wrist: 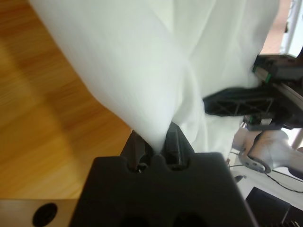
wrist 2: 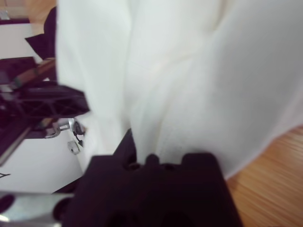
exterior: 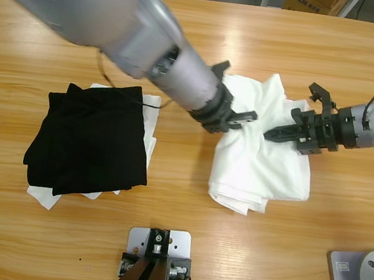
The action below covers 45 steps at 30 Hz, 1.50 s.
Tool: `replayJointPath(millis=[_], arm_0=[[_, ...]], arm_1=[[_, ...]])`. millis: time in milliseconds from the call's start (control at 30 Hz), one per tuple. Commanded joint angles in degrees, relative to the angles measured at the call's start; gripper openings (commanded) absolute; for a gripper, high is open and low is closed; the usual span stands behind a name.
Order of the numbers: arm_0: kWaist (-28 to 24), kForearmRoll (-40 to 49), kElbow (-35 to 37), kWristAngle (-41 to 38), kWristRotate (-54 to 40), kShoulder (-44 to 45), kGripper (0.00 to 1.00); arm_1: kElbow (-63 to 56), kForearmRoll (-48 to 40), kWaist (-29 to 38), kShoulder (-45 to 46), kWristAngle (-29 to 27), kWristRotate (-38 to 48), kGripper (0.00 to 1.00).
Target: Fold clothes
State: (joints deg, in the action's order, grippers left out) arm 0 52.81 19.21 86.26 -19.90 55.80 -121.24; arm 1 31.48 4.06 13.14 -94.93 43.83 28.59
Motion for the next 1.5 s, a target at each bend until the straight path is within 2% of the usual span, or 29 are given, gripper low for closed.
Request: replayJointPath(millis=[33, 233, 433, 667, 833, 933, 1033, 1233, 1500], arm_0=[[-1.0, 4.3, -7.9, 5.5, -2.0, 11.3, 0.0], [-1.0, 6.3, -14.5, 8.4, -2.1, 17.4, 0.0], [-1.5, 5.5, -23.1, 11.0, -1.6, 24.1, 0.0], [-5.2, 5.2, -30.5, 11.4, -2.6, 32.0, 0.0], [-8.1, 8.3, -36.3, 11.8, -2.7, 40.7, 0.0], [-9.9, 9.3, -41.3, 11.8, -2.7, 46.1, 0.0], [-11.5, 10.0, -43.2, 11.8, -2.7, 48.9, 0.0], [-15.1, 10.4, -46.4, 11.2, -4.8, 50.0, 0.0], [-19.6, 7.5, -48.6, 10.6, -11.8, 43.4, 0.0]], arm_1=[[7.3, 6.1, 9.9, 3.6, -4.7, 4.6, 0.0], [17.0, 11.7, 17.4, 3.0, -7.5, 7.8, 0.0], [23.5, 12.2, 25.3, -1.3, -10.8, 11.8, 0.0], [32.9, 15.6, 30.5, -6.7, -11.8, 13.0, 0.0], [41.3, 16.6, 36.0, -14.1, -12.4, 14.6, 0.0], [47.6, 18.6, 37.1, -18.4, -12.5, 14.6, 0.0], [52.9, 20.7, 38.1, -21.8, -12.4, 14.7, 0.0], [61.2, 23.2, 41.0, -28.2, -12.4, 15.9, 0.0], [63.7, 23.6, 41.2, -32.1, -12.9, 16.3, 0.0]])
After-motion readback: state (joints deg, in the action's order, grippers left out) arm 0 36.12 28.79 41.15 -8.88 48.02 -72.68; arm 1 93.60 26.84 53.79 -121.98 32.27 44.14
